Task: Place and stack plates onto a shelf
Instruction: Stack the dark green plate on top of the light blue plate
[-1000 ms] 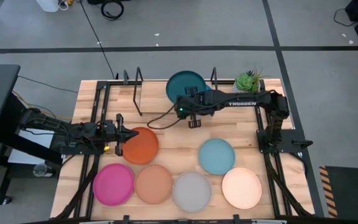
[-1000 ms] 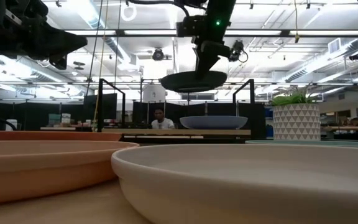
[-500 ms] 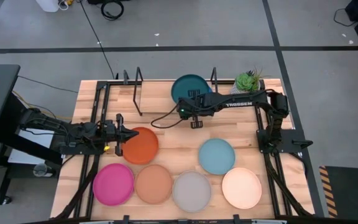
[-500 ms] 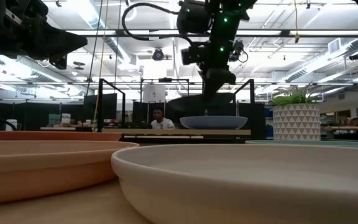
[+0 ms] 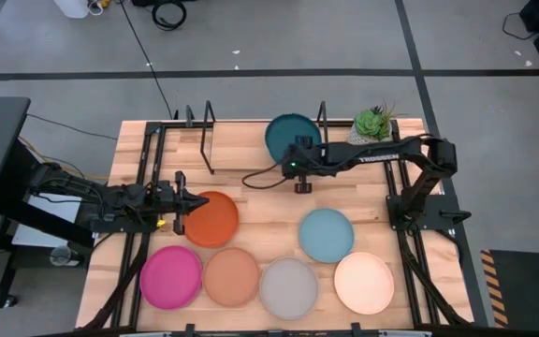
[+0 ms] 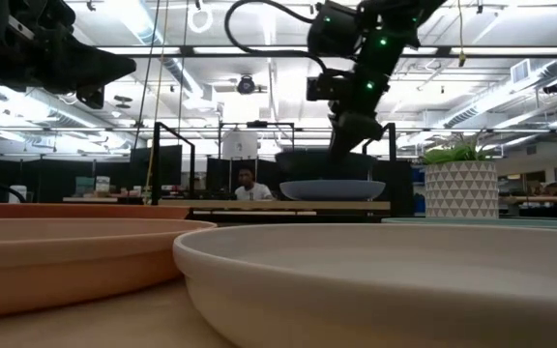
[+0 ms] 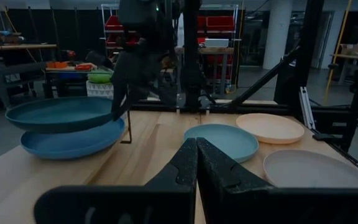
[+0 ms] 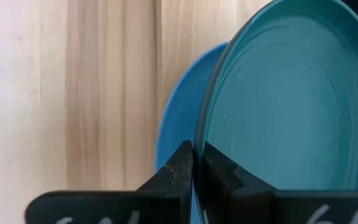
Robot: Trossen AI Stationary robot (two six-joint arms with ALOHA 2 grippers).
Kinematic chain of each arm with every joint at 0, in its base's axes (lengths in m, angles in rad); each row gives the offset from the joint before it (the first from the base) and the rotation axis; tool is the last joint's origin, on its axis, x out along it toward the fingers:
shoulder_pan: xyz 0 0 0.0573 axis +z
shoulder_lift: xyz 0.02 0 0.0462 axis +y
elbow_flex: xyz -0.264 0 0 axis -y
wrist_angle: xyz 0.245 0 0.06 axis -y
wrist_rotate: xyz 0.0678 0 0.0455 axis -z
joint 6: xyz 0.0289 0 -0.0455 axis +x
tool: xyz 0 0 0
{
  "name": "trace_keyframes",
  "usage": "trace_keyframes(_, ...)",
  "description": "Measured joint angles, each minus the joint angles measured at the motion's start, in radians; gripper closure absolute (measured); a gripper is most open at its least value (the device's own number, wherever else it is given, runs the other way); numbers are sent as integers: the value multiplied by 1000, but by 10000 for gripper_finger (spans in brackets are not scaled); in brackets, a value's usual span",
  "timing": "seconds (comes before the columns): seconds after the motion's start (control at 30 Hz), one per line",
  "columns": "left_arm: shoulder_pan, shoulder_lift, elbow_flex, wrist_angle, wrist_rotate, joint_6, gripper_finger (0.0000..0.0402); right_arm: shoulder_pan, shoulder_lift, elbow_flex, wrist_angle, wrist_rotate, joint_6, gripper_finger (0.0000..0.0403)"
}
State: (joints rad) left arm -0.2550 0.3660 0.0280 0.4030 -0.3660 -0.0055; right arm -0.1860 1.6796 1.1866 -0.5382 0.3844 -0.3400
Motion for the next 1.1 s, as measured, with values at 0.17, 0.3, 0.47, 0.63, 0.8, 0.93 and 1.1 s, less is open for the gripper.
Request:
trace_keyframes(0.17,0,0,0,0,0,0,392,-1,-15,-61,47,-12,-7,378)
trace_keyframes(0.3,0,0,0,0,0,0,392,-1,-15,-69,49,-12,-1,378)
trace_keyframes(0.47,0,0,0,0,0,0,392,-2,-15,-69,60,-12,-4,378)
trace_keyframes(0.63,0,0,0,0,0,0,392,-3,-14,-69,66,-43,-11,378)
trace_keyframes(0.8,0,0,0,0,0,0,392,-17,-14,-69,67,-84,-22,378)
trace_keyframes(0.93,0,0,0,0,0,0,392,-29,-14,-69,65,-85,-24,378)
trace_keyframes(1.1,0,0,0,0,0,0,392,-33,-14,-69,54,-92,-23,378)
